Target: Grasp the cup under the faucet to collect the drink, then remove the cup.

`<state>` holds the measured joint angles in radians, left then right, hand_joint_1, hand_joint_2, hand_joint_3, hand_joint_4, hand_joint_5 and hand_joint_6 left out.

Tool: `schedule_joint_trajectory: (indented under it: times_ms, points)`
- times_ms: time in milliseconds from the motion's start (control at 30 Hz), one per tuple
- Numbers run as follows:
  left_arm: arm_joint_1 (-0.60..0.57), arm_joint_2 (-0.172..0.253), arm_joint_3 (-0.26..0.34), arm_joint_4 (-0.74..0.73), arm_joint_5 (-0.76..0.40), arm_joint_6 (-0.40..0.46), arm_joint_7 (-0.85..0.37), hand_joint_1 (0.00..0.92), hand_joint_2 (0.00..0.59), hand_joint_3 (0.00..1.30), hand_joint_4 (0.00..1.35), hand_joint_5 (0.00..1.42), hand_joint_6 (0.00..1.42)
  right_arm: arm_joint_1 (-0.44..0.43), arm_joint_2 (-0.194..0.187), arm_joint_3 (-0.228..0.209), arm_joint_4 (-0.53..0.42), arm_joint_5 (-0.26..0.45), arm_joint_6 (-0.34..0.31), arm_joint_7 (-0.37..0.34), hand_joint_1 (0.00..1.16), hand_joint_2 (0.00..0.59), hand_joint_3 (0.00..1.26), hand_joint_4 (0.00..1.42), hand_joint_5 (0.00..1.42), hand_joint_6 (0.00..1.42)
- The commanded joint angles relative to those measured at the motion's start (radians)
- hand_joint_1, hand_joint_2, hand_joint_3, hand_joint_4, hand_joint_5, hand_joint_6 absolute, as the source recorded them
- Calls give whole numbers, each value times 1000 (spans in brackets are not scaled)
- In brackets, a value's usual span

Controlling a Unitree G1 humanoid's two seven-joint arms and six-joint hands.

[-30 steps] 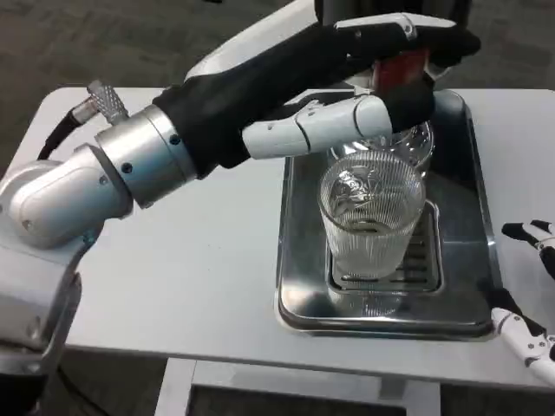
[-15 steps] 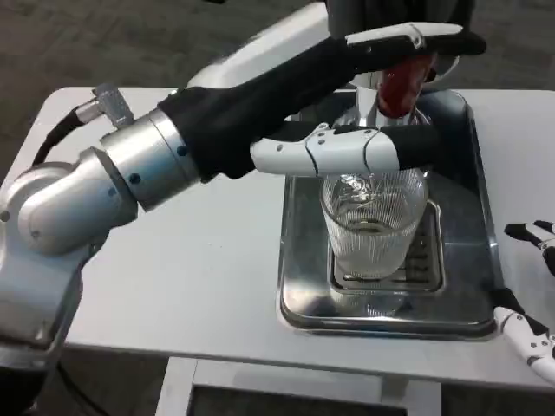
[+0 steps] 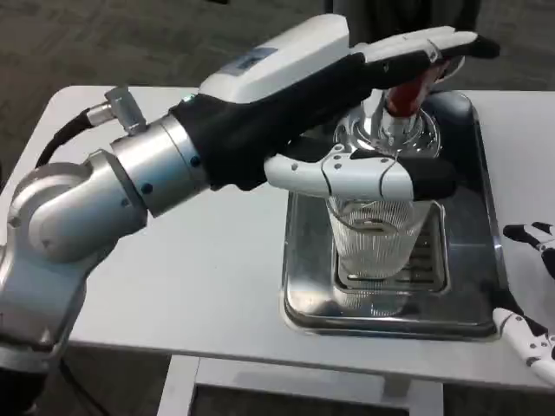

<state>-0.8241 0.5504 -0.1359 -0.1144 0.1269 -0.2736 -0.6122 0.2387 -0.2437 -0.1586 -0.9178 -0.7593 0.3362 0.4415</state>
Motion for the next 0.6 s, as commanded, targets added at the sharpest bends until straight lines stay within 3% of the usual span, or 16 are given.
schedule_joint_trajectory:
  times_ms: [33,433,600]
  points:
    - [36,31,-40,6,53,3,-41,0,84,138,45,159,164,15,1,-6,-23,5,3,-9,396,476,146,54,50,113]
    - [33,34,-53,-4,72,8,-42,0,81,122,19,124,141,14,3,-7,-28,11,12,-7,396,476,146,54,50,113]
    - [37,37,-54,-14,69,19,-43,0,81,121,18,122,141,19,16,-30,-30,77,1,-24,393,470,128,64,68,113]
